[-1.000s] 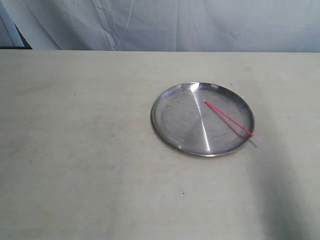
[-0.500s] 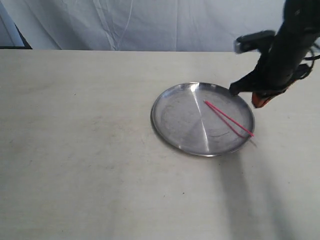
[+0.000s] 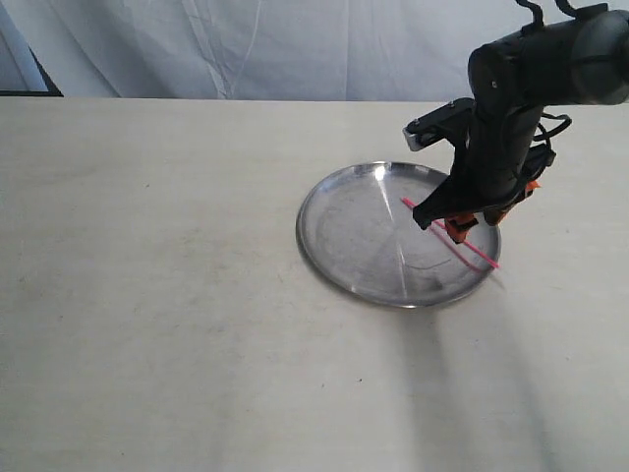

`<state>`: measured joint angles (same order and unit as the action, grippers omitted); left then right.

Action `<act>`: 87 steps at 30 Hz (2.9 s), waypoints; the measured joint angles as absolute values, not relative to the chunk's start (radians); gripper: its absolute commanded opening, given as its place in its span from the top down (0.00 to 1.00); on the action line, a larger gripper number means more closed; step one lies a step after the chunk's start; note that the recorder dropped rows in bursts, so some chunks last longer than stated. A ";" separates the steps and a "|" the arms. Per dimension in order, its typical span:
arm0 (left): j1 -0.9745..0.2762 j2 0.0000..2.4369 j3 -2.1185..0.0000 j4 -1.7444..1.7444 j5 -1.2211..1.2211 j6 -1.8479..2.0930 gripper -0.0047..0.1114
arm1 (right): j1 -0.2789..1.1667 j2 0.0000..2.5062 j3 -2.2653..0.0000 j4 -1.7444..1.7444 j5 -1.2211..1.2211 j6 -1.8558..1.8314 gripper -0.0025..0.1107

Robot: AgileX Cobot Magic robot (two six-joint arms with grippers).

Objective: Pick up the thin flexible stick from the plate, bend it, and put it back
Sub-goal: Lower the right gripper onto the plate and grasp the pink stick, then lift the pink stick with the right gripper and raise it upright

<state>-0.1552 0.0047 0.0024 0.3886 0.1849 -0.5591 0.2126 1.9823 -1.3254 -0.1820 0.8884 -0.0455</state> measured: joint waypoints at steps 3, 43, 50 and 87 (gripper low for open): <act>-0.155 0.005 0.002 0.389 0.185 -0.559 0.96 | 0.213 1.984 -1.325 -0.189 0.884 -0.043 0.51; -0.155 0.005 0.002 0.389 0.185 -0.559 0.96 | 0.213 1.826 -1.323 -0.173 0.818 0.012 0.99; -0.155 0.005 0.002 0.389 0.185 -0.559 0.96 | 0.213 1.606 -1.172 -0.084 0.754 0.016 0.99; -0.155 0.004 0.001 0.886 -0.466 -1.481 0.96 | 0.213 0.849 -0.627 0.508 0.794 -0.341 0.99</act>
<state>-0.1552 0.0041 0.0005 0.8857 -0.4664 -1.4809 0.2126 0.8490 -0.6275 0.5080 0.7943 -0.3413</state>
